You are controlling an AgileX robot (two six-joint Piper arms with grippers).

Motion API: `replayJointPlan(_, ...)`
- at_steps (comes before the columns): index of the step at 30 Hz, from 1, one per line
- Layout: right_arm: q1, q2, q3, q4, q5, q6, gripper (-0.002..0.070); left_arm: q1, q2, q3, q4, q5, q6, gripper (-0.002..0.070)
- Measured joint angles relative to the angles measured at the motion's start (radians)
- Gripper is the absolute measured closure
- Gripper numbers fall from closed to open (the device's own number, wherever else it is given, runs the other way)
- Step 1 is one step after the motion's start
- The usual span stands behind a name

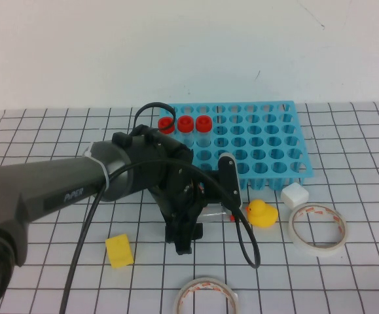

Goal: Place the test tubes

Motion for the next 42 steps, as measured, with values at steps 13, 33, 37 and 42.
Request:
replayJointPlan(13,0.000,0.000,0.000,0.000,0.000,0.000,0.0678,0.000,0.002,0.000,0.004,0.032,-0.096,0.0223)
replayJointPlan(33,0.000,0.000,0.000,0.000,0.000,0.000,0.0678,0.000,0.014,-0.002,-0.028,0.123,-0.129,0.0358)
replayJointPlan(37,0.000,0.000,0.000,0.000,0.002,0.000,0.0678,0.000,0.020,-0.006,-0.033,0.130,-0.129,0.0394)
replayJointPlan(42,0.000,0.000,0.000,0.000,0.004,0.000,0.0678,0.000,0.022,-0.010,-0.040,0.140,-0.126,0.0446)
